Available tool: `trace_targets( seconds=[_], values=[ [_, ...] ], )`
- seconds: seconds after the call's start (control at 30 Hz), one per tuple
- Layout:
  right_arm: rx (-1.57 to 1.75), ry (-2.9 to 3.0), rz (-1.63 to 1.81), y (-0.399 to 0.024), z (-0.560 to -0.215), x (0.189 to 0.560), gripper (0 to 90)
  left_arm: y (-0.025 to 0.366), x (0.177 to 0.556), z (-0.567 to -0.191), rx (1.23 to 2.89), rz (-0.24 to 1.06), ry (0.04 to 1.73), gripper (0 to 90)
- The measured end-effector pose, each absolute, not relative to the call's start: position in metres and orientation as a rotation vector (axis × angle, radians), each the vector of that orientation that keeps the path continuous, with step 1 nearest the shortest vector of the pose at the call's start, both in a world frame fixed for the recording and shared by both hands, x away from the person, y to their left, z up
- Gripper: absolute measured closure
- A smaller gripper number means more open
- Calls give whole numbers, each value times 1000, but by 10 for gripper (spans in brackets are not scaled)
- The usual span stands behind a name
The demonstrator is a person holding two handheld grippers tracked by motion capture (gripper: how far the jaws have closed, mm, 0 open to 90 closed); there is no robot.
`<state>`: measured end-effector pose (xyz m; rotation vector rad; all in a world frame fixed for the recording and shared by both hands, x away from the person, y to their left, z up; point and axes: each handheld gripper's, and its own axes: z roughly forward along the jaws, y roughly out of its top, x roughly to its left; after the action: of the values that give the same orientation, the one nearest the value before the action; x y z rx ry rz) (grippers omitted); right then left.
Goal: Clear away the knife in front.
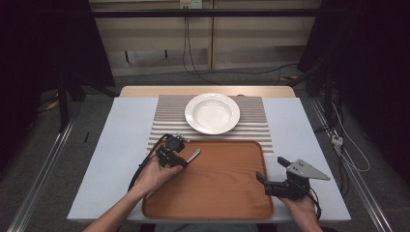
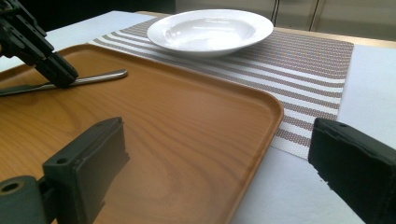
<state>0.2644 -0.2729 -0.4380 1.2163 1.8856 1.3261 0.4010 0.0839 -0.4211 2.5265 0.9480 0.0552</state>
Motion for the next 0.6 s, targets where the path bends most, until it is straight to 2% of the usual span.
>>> trace_targets(
  seconds=[0.3,0.4,0.47,0.6],
  values=[
    [1213,1895,1320,-272,-439,266,43,91,400,-421,2510,-4,964,788],
    [1215,1897,1322,-272,-440,266,43,91,400,-419,2522,-14,886,676],
    [1217,1896,1322,-272,-440,266,43,92,399,-413,2472,41,876,530],
    [1216,1897,1324,-272,-440,266,43,94,401,-410,2429,86,841,322]
  ],
)
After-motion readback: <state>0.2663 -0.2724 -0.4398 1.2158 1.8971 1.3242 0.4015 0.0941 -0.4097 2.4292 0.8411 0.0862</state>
